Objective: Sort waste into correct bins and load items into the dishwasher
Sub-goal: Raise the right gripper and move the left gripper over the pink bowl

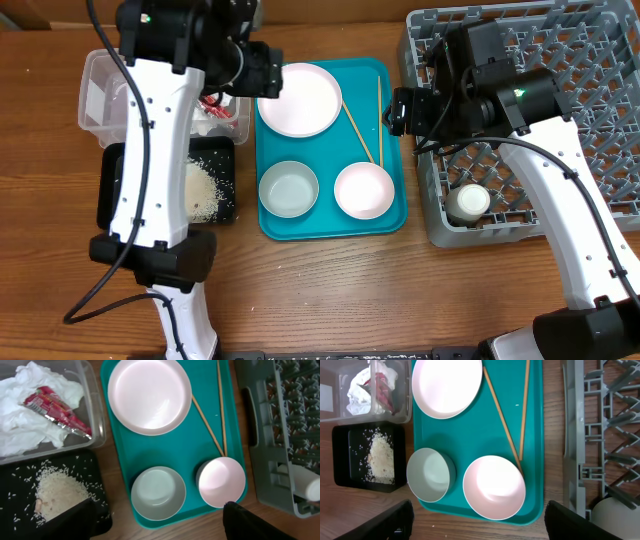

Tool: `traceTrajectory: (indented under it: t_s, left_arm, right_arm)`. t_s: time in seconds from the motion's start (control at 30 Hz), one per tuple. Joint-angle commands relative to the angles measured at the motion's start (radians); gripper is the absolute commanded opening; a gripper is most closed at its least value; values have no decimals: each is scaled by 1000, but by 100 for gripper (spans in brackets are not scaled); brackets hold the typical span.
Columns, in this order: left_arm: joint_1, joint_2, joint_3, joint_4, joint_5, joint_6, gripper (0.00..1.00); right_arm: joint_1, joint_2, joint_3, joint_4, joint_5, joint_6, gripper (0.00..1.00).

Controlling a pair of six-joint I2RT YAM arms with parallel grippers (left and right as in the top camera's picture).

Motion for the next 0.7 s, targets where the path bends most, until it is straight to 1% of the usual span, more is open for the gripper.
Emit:
traceTrajectory:
  t_s: [0.0, 0.33, 0.67]
  left_arm:
    - [43, -28, -23, -2, 19, -35, 84]
    - [64, -28, -127, 6, 26, -46, 85]
    - [63, -28, -232, 76, 42, -63, 86]
  right_arm:
    - [5, -3, 27, 6, 5, 7, 85]
    - [5, -3, 27, 11, 5, 7, 85]
    - [5, -2, 27, 11, 5, 7, 85]
